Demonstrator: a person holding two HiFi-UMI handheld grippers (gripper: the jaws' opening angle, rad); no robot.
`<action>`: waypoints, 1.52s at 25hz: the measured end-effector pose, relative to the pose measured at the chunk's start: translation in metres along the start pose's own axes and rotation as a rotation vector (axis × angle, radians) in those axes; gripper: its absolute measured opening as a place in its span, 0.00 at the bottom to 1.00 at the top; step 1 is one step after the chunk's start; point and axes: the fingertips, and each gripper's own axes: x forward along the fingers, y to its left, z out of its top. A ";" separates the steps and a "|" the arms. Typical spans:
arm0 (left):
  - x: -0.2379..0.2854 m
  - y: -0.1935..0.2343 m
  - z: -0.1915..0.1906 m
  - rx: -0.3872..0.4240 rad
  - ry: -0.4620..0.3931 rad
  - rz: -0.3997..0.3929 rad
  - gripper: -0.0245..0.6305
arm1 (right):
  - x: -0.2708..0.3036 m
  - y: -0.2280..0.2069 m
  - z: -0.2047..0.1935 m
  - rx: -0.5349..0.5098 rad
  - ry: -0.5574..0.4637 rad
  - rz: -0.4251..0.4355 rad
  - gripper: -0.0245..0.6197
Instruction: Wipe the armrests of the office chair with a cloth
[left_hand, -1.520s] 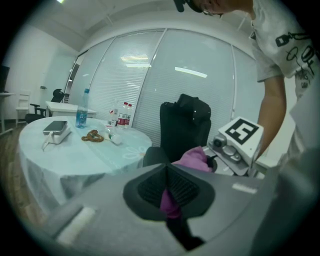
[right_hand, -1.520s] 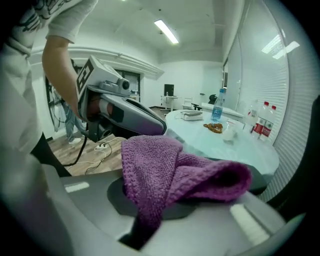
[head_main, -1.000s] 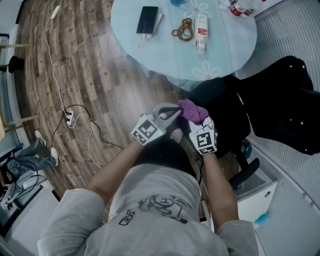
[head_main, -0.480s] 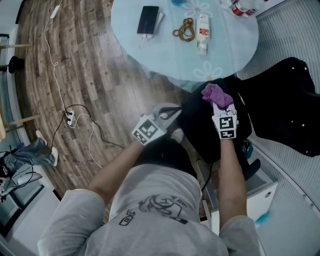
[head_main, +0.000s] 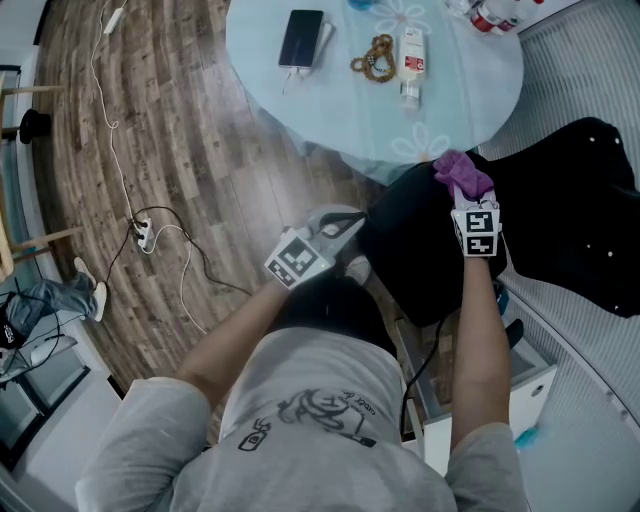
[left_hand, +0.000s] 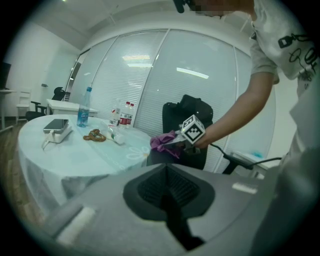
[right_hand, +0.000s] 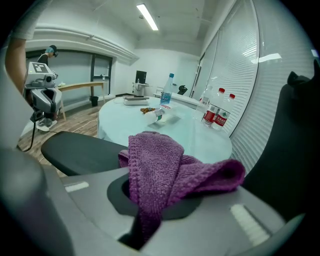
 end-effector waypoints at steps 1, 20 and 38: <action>0.000 0.000 0.000 0.001 0.000 -0.001 0.04 | 0.000 -0.001 0.000 0.010 0.002 0.002 0.09; 0.003 -0.008 0.000 0.015 0.003 -0.013 0.04 | -0.026 0.131 0.023 0.004 -0.097 0.137 0.09; 0.003 -0.007 -0.003 0.020 0.013 -0.010 0.04 | -0.045 0.200 0.034 -0.018 -0.173 0.271 0.09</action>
